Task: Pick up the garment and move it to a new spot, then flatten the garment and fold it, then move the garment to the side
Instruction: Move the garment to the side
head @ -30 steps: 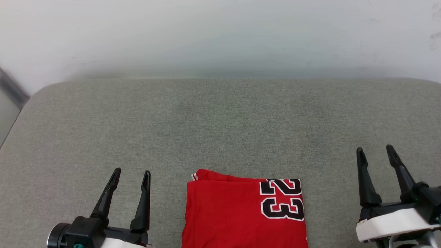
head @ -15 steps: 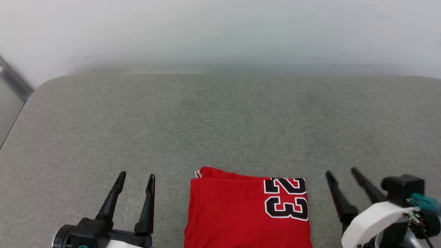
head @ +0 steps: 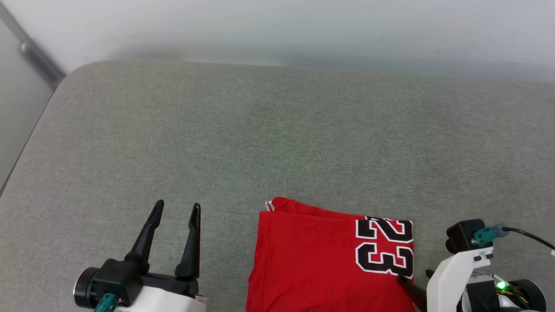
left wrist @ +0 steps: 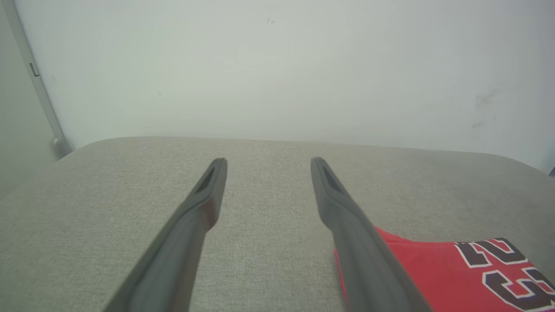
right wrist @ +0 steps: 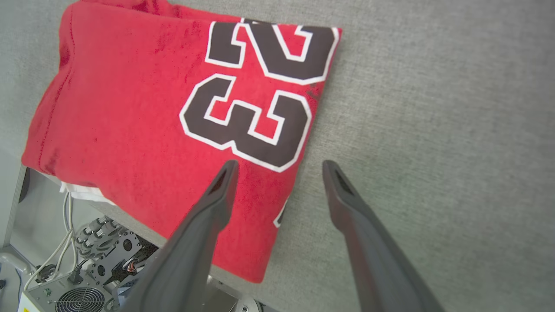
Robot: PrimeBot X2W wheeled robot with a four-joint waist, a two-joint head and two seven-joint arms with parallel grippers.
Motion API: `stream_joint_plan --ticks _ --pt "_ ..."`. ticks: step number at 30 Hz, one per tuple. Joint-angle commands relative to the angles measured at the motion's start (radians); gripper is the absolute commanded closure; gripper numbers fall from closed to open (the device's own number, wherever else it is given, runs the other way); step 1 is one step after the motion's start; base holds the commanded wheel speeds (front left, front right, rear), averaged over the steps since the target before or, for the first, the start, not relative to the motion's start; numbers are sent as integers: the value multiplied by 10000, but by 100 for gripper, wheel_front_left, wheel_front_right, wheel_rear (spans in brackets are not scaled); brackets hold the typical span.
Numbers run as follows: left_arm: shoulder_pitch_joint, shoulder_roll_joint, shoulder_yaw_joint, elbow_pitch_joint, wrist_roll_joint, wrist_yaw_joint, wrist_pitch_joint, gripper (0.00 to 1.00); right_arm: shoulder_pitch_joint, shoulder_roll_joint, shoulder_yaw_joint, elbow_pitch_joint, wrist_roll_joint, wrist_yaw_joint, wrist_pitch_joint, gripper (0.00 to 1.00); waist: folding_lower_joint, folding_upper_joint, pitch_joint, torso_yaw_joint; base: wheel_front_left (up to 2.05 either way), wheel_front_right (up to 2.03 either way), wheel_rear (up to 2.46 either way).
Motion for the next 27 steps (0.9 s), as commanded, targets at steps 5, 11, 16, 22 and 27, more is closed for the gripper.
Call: stream_joint_plan --ticks 5,11,16,22,27 --pt "-286 -51 -243 120 60 -16 -24 0 -398 192 -72 624 -295 0 556 0 0 0 459 519 0 0 0" --pt "-465 -89 -416 201 48 -16 -24 0 -745 291 360 1496 -374 0 900 0 0 0 740 803 0 0 0" --pt "-662 -89 -419 229 79 -16 -24 0 -766 213 920 2109 -606 0 986 0 0 0 860 916 0 0 0" --pt "-769 -49 -438 238 147 -17 -24 0 -995 -153 1414 2468 -938 -2 546 100 0 0 769 828 0 0 0" --pt "-690 -141 -387 161 -52 -17 -22 0 -1521 -1013 1959 2147 -1421 -11 10 100 0 0 440 305 0 0 0"
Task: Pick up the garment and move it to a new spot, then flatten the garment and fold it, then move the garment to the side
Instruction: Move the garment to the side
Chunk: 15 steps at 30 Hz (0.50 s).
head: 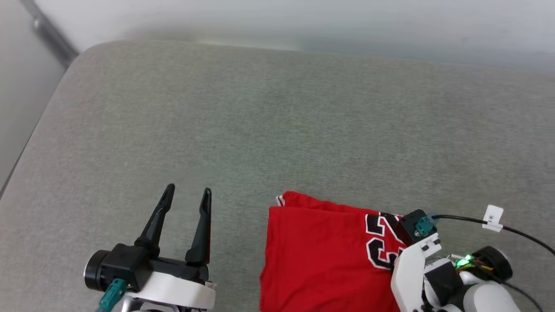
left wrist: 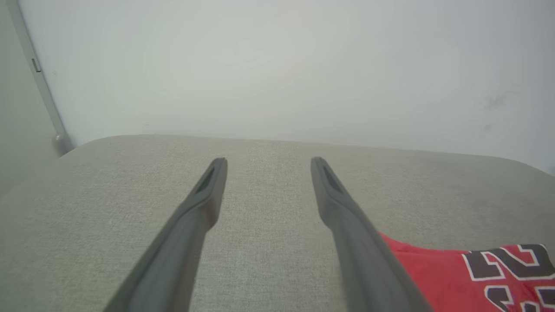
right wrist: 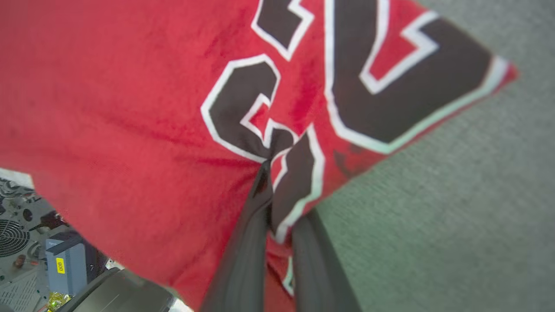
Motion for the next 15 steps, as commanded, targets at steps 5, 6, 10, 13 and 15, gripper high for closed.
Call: stream_joint_plan --ticks 5,6,10,13,15 --pt "-5 -32 -138 -101 138 -16 -22 0 -843 -1690 943 -442 -496 -22 -216 100 0 0 -298 -1124 0 0 0" --pt "-59 -28 -242 -119 162 -16 -24 0 -995 -2077 1050 -552 -597 -23 -250 100 0 0 -281 -1306 0 0 0" --pt "-250 13 -423 -263 262 -17 -22 0 -1684 -3550 1558 -978 -741 -20 -219 100 0 0 -58 -2199 0 0 0" --pt "-590 25 -754 -331 292 -17 -22 0 -2057 -4812 1833 -1100 -809 -20 -212 100 0 0 221 -2759 0 0 0" --pt "-870 65 -924 -395 371 -16 -22 0 -2314 -5653 2027 -1124 -747 -20 -338 100 0 0 473 -3071 0 0 0"
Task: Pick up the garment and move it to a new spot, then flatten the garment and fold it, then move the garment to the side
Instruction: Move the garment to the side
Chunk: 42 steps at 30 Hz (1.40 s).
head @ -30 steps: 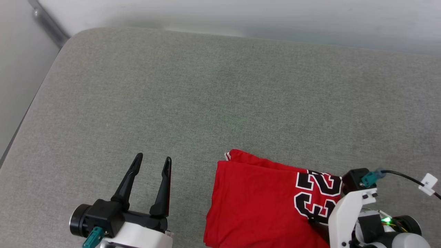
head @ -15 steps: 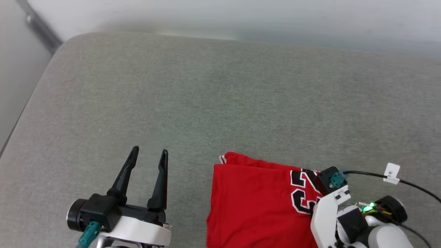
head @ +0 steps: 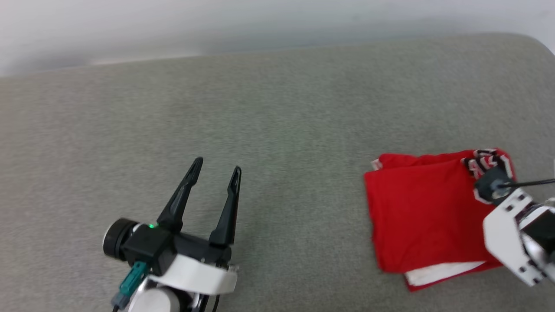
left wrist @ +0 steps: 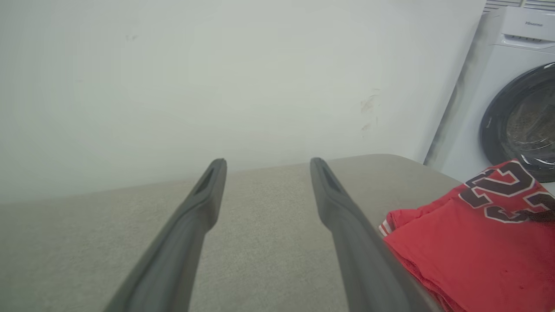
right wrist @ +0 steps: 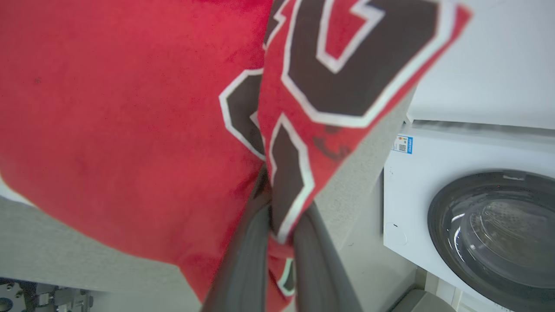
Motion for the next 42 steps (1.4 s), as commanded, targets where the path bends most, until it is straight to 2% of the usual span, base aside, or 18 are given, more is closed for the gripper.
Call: stream_joint_plan --ticks 1,5,9,15,20,26,30,36,37,38,39,42 --pt "-291 30 -39 -77 65 -14 -22 0 -290 -144 -68 -47 80 -15 -91 100 0 0 573 -679 0 0 0" --pt "-891 107 -380 -155 7 -14 -22 0 -707 -871 -708 412 65 -18 -469 100 0 0 1206 -1196 0 0 0" --pt "-1485 329 -767 -328 176 -15 -22 0 -1062 -988 -1486 1242 -133 -16 -1103 100 0 0 1904 -1418 0 0 0" --pt "-2246 668 -1112 -715 300 -15 -22 0 -1488 -1222 -2669 2498 -689 -16 -2084 100 0 0 2957 -1395 0 0 0" --pt "-2716 1008 -1267 -1120 431 -14 -24 0 -1705 -1078 -3803 3468 -1007 -18 -2738 100 0 0 3684 -1253 0 0 0" --pt "-3005 1156 -1144 -1657 387 -16 -22 0 -1647 -795 -5095 4461 -1428 -16 -3220 100 0 0 4226 -1006 0 0 0" --pt "-3076 1246 -1171 -1737 405 -16 -22 0 -1659 -446 -5819 4912 -1682 -18 -3519 100 0 0 4360 -889 0 0 0" --pt "-2999 1251 -1169 -1661 364 -14 -22 0 -1762 -12 -6376 5217 -2172 -18 -3630 100 0 0 4210 -804 0 0 0" --pt "-2949 1231 -1149 -1635 363 -14 -22 0 -1810 60 -6458 5144 -2282 -18 -3729 63 0 0 4127 -801 0 0 0" --pt "-2891 1211 -1128 -1610 356 -16 -22 0 -1854 155 -6578 5128 -2338 -18 -3707 3 0 0 4038 -801 0 0 0" --pt "-2837 1193 -1107 -1572 350 -14 -22 0 -1849 230 -6601 5053 -2426 -16 -3765 0 0 0 3927 -803 0 0 0" --pt "-2655 1099 -1007 -1465 317 -14 -22 0 -1881 385 -6561 4746 -2482 -16 -3800 0 0 0 3478 -792 0 0 0"
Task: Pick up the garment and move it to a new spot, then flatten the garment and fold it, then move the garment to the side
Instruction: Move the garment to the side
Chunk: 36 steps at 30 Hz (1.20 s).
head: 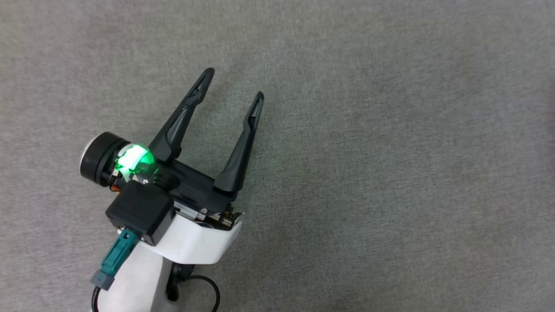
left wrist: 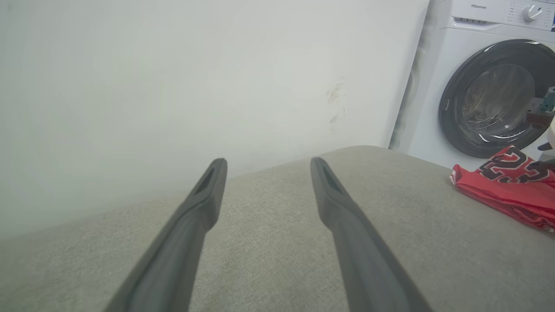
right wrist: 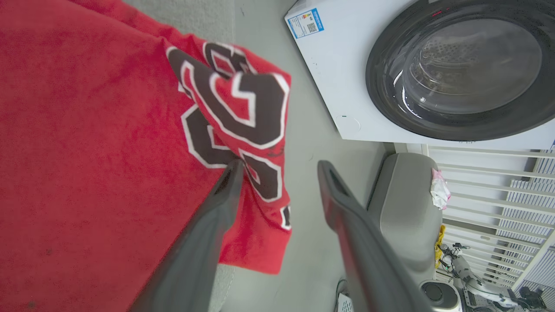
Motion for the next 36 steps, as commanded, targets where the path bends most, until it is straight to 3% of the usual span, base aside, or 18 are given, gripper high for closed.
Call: stream_joint_plan --ticks 1,12,20,22,23,27,32,36 --pt "240 -68 98 76 -66 -16 -20 0 -176 101 39 -256 23 -18 -67 0 -1 0 -491 23 0 0 0" --pt "1622 -526 1237 812 -180 190 -22 0 262 980 598 -2338 948 -15 -1437 0 -1 0 -2872 399 0 0 0" --pt "2954 -727 2087 1206 -254 308 -20 0 1381 3032 731 -4202 1760 -15 -2985 0 -1 0 -4401 817 0 0 0" --pt "3329 -866 2330 1325 -358 315 -20 0 1950 3978 862 -4866 2153 -13 -3696 0 -1 0 -4752 1002 0 0 0" --pt "3329 -866 2330 1325 -358 315 -20 0 1950 3978 862 -4866 2153 -13 -3696 0 -1 0 -4752 1002 0 0 0" --pt "3840 -1002 2557 1405 -415 331 -20 0 2976 5073 921 -5461 2420 -15 -4633 0 -1 0 -5083 1263 0 0 0" --pt "4164 -1141 2692 1508 -349 257 -20 0 4148 5873 1098 -5579 2543 -15 -5546 0 -1 0 -5298 1587 0 0 0" --pt "4224 -1218 2831 1705 -394 240 -20 0 4659 6049 1317 -5055 2611 -13 -6188 0 -1 0 -5387 1713 0 0 0"
